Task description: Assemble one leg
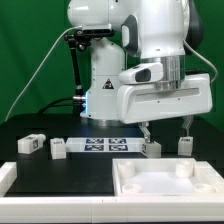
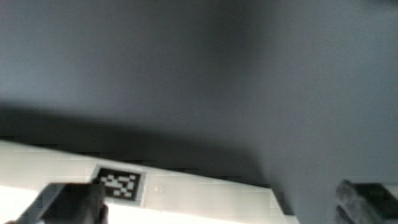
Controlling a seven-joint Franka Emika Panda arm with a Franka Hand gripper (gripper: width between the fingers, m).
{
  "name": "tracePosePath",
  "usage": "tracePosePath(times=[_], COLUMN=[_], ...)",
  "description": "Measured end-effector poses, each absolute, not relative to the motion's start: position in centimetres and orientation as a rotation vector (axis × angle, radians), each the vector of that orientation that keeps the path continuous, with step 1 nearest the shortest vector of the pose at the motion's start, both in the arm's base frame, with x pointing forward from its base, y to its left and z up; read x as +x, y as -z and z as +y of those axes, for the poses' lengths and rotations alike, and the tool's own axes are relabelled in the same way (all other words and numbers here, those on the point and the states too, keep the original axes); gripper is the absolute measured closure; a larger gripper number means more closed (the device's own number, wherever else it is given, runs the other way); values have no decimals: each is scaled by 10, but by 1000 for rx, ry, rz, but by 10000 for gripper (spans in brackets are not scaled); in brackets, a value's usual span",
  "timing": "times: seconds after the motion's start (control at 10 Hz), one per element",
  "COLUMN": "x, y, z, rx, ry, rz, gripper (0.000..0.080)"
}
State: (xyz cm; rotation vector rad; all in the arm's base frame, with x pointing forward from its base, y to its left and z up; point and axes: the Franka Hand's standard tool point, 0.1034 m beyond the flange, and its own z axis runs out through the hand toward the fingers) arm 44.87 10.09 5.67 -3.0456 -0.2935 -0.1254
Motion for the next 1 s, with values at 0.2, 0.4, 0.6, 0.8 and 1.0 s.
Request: tracePosePath(times=[0.2,0.4,0.6,0.8,1.0], x=[438,421,406,397,395], y=[-53,-48,-47,-50,-50], z=[104,114,125,140,141], rx=[-3030,-2980,-2911,-2859,-2881], ry=[145,96,66,52,21], rz=[116,475,744,883,816], gripper=[151,151,151,151,151])
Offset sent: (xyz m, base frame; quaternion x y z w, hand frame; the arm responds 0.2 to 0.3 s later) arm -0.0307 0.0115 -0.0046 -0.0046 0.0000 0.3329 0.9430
